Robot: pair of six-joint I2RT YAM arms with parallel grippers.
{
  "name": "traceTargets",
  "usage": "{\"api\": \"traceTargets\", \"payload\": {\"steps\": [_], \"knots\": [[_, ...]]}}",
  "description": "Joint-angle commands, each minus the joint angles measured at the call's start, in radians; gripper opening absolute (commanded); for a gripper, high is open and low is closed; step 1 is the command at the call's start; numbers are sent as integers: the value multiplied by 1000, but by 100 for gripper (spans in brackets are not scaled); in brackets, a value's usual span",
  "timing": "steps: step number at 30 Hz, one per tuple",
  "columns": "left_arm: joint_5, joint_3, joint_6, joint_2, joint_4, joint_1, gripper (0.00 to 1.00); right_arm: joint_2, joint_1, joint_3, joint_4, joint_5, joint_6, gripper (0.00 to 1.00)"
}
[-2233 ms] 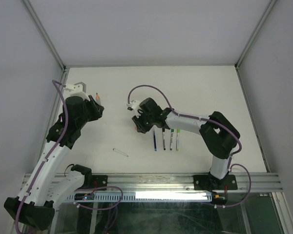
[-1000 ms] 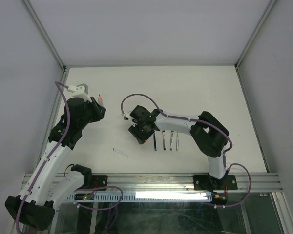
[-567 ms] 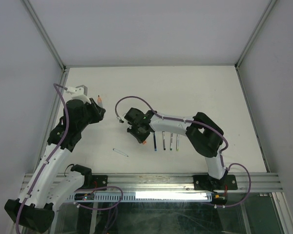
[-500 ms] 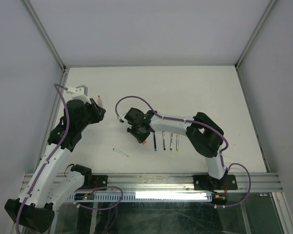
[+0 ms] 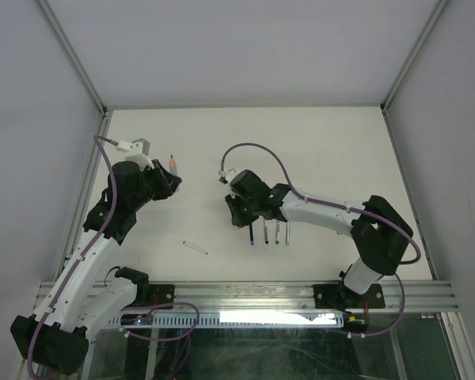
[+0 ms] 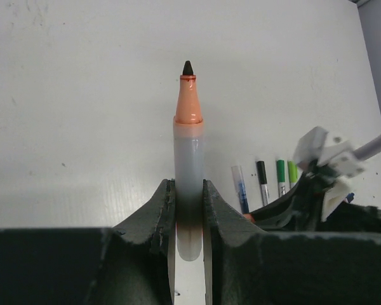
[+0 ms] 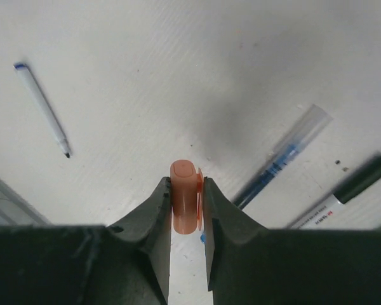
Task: Insert the pens into the pen caps
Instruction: Insert the pen cap onto the pen.
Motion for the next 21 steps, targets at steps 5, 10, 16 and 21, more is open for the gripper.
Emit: {"api": "traceTargets", "payload": {"steps": [5, 10, 16, 21], "knots": [[167, -47, 18, -4, 225, 2, 0, -326, -91, -185, 313, 33, 319, 0], [209, -37, 20, 65, 276, -53, 0, -482, -92, -268, 406, 184, 445, 0], [67, -31, 25, 126, 369, -266, 0, -645, -92, -296, 415, 363, 568, 0], [90, -60, 25, 160, 482, -349, 0, -743, -92, -298, 389, 475, 653, 0]]}}
